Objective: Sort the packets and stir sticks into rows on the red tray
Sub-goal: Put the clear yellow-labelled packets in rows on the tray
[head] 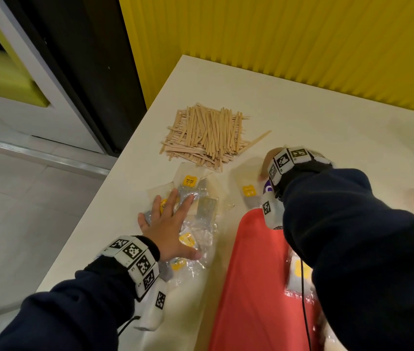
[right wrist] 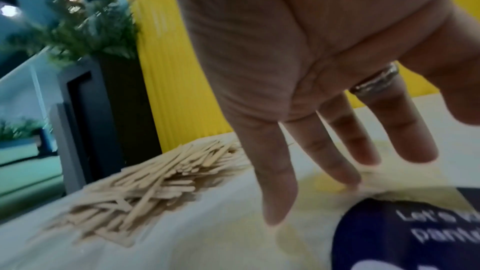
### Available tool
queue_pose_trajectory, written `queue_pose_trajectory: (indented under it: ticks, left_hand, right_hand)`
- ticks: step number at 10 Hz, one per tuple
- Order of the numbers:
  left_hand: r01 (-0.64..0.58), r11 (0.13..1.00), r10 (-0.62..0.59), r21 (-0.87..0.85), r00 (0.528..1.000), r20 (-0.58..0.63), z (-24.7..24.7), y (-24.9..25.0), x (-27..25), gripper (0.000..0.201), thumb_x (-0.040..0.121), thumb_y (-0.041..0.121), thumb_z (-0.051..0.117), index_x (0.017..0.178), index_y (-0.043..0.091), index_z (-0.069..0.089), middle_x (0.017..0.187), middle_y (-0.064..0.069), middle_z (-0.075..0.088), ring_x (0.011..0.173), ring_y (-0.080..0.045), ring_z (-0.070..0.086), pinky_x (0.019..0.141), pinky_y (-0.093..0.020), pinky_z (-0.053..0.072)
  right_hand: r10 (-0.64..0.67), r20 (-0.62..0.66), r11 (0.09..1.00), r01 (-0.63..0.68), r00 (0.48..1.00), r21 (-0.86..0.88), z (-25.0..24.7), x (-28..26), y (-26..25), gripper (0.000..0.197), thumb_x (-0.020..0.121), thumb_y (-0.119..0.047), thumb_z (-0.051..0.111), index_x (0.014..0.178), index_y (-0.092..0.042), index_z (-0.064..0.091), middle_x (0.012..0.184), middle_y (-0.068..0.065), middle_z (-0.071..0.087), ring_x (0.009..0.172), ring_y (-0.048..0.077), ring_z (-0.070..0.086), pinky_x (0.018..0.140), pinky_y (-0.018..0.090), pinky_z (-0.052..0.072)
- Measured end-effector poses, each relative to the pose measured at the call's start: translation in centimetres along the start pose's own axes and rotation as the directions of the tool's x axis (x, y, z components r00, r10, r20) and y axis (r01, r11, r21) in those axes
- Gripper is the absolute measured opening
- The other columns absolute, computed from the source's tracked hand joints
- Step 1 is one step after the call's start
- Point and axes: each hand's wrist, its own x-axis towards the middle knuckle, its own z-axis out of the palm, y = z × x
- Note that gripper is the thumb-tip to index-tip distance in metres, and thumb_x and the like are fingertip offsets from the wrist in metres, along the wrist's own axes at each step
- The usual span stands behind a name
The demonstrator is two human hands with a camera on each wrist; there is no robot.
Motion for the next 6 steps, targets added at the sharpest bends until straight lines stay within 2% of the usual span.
queue_pose_trajectory:
  ticks: [1, 2, 3, 4, 5, 6]
  left_hand:
    - [-0.006, 1.000, 0.006, -0.001, 1.000, -0.007, 0.1, -0.1, 0.0, 0.127, 0.056, 0.070, 0.070, 0.138, 0.048, -0.025, 0.147, 0.012, -0.038, 0.137, -0.027, -0.032, 0.105, -0.065, -0.008]
    - [-0.002, 1.000, 0.001, -0.003, 1.000, -0.018, 0.1, -0.1, 0.0, 0.127, 0.056, 0.068, 0.071, 0.139, 0.048, -0.023, 0.147, 0.012, -0.037, 0.137, -0.026, -0.032, 0.105, -0.064, -0.008]
    - [0.002, 1.000, -0.002, 0.000, 1.000, -0.019, 0.2, -0.1, 0.0, 0.127, 0.057, 0.068, 0.072, 0.140, 0.047, -0.022, 0.148, 0.011, -0.037, 0.137, -0.026, -0.032, 0.106, -0.064, -0.008]
    - [-0.002, 1.000, 0.002, -0.005, 1.000, -0.013, 0.1, -0.1, 0.0, 0.127, 0.057, 0.068, 0.072, 0.140, 0.047, -0.022, 0.147, 0.011, -0.037, 0.137, -0.026, -0.032, 0.105, -0.064, -0.009]
    - [-0.006, 1.000, 0.006, -0.011, 1.000, -0.016, 0.1, -0.1, 0.0, 0.126, 0.058, 0.066, 0.073, 0.140, 0.047, -0.022, 0.148, 0.011, -0.037, 0.137, -0.027, -0.032, 0.106, -0.064, -0.008]
    - [-0.002, 1.000, 0.002, -0.004, 1.000, -0.021, 0.1, 0.0, -0.1, 0.126, 0.058, 0.066, 0.073, 0.140, 0.047, -0.021, 0.148, 0.011, -0.036, 0.138, -0.027, -0.031, 0.106, -0.064, -0.007]
  right_hand:
    - [0.013, -0.021, 0.997, -0.011, 1.000, 0.078, 0.1, -2.1, 0.2, 0.047, 0.082, -0.037, 0.068, 0.118, -0.008, 0.058, 0.128, 0.013, 0.054, 0.116, 0.030, 0.051, 0.098, 0.038, 0.041]
    - [0.034, 0.082, 0.989, -0.045, 0.996, 0.139, 0.7, -2.9, 0.1, 0.046, 0.071, -0.054, 0.072, 0.084, -0.013, 0.058, 0.096, 0.004, 0.062, 0.082, 0.020, 0.054, 0.082, 0.031, 0.039]
    - [0.014, 0.097, 0.992, -0.026, 0.995, 0.120, 2.4, -3.0, -0.7, 0.055, 0.066, -0.061, 0.070, 0.082, -0.008, 0.064, 0.086, 0.005, 0.068, 0.081, 0.021, 0.061, 0.082, 0.033, 0.043]
    - [0.042, 0.010, 0.980, -0.043, 0.999, 0.196, 3.2, -3.9, -1.4, 0.068, 0.076, -0.042, 0.072, 0.126, -0.002, 0.051, 0.131, 0.018, 0.051, 0.115, 0.031, 0.050, 0.095, 0.033, 0.045]
    - [-0.014, 0.062, 0.973, -0.001, 0.998, 0.233, 2.4, -5.2, -1.9, 0.052, 0.090, -0.020, 0.060, 0.134, 0.001, 0.041, 0.141, 0.016, 0.042, 0.116, 0.027, 0.048, 0.061, 0.004, 0.038]
    - [0.045, -0.089, 0.993, -0.035, 0.995, 0.110, 3.4, -5.0, -1.9, 0.062, 0.092, -0.043, 0.053, 0.139, -0.007, 0.035, 0.144, 0.011, 0.038, 0.131, 0.027, 0.039, 0.100, 0.024, 0.041]
